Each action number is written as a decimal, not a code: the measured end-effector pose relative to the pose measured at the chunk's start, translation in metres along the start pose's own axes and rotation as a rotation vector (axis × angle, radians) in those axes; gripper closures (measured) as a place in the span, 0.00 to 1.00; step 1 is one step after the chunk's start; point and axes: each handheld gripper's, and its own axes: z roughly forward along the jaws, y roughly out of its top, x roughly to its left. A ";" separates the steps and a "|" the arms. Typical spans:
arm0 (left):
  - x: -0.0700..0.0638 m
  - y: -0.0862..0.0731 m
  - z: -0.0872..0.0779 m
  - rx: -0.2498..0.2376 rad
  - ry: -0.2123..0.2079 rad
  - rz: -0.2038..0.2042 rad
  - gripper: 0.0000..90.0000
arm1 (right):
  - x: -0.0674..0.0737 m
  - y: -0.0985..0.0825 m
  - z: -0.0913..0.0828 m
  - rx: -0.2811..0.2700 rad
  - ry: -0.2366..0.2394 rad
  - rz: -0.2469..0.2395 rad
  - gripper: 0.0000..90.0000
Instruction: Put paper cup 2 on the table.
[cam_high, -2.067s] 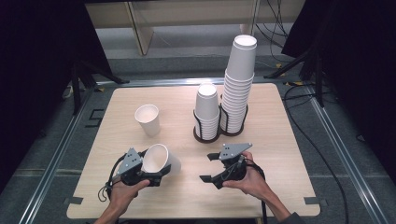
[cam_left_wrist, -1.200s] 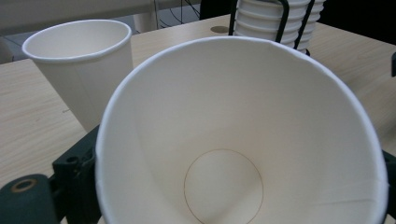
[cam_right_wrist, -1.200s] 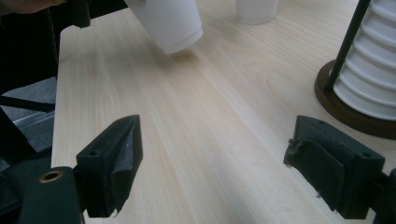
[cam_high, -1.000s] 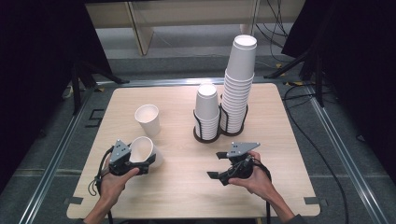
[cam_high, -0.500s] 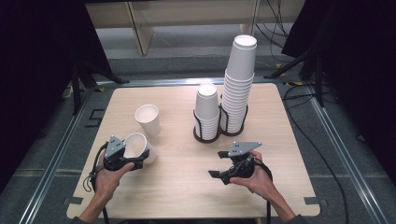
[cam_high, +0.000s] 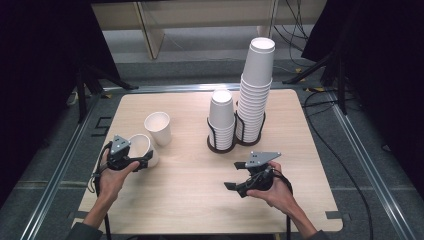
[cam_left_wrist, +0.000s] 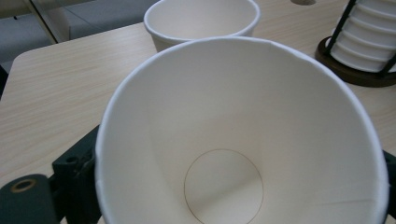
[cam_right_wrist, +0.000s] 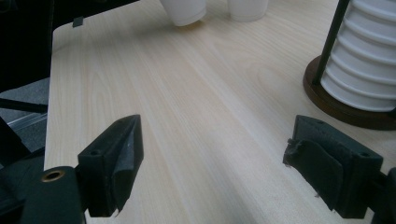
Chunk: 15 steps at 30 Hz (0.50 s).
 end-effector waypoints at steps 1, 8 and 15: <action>0.001 0.001 0.002 -0.002 0.003 -0.009 0.10 | 0.000 0.000 0.000 -0.003 -0.005 -0.012 0.21; 0.005 0.004 0.009 0.060 0.006 0.007 0.10 | 0.000 0.000 0.000 0.003 0.003 0.002 0.21; 0.005 0.004 0.012 0.084 0.020 0.011 0.09 | 0.000 -0.001 -0.001 0.001 0.005 0.001 0.21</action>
